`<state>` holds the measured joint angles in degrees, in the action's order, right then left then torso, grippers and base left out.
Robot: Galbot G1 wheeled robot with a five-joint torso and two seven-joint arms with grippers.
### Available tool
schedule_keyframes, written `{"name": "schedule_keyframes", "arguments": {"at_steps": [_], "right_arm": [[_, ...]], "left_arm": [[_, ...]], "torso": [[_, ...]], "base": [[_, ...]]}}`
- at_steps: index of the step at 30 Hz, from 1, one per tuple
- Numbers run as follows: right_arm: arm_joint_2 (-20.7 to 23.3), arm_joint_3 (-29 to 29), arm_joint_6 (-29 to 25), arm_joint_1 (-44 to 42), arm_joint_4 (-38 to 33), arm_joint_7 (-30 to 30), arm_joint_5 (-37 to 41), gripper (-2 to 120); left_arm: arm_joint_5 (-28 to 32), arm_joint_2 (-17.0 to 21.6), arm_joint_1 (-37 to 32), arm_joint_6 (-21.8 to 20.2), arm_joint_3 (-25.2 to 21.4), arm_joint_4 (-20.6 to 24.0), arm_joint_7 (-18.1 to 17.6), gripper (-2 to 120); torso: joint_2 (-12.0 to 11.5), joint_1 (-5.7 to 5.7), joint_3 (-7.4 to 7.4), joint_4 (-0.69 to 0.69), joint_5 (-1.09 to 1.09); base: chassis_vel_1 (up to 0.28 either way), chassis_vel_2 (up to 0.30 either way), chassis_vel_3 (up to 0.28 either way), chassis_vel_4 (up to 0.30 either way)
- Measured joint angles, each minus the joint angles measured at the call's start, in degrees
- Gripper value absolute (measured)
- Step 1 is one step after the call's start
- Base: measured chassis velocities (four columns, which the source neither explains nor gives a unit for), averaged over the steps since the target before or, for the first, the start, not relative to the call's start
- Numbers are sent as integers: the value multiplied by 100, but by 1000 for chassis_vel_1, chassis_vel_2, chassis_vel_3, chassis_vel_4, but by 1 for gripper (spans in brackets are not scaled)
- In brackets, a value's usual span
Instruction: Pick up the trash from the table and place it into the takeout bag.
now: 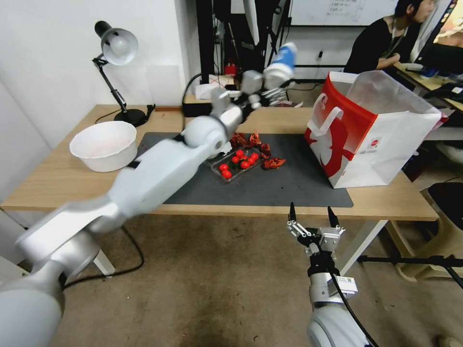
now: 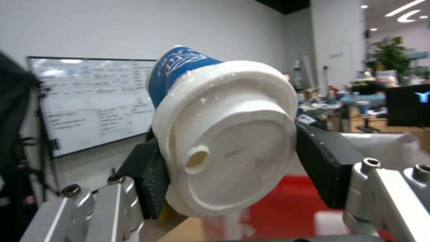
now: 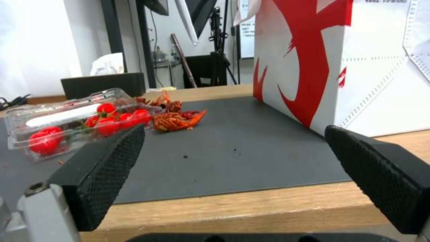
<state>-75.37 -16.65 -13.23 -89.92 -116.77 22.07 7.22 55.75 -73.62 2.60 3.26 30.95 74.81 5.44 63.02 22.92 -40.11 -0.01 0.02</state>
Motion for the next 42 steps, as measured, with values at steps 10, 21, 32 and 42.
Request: {"name": "schedule_keyframes", "arguments": {"at_steps": [10,21,32,42], "right_arm": [[-17,4,1,3,2,0,0,100],[-17,-3,1,-5,-2,2,1,100],[-15,-23,-9,-17,-44,17,21,100],[-25,-2,-16,26,0,20,25,100]], "left_arm": [[206,-704,550,-6,374,-478,156,61],[265,-1291,856,-18,581,-923,292,61],[253,-1886,1018,6,1021,-1634,575,59],[214,-1865,912,8,1117,-1592,552,88]], "torso": [[0,0,0,1,0],[0,0,1,1,-1],[1,0,0,2,-2],[1,0,1,1,-2]], "base": [[0,0,0,0],[0,0,0,0],[0,0,0,0],[0,0,0,0]]}}
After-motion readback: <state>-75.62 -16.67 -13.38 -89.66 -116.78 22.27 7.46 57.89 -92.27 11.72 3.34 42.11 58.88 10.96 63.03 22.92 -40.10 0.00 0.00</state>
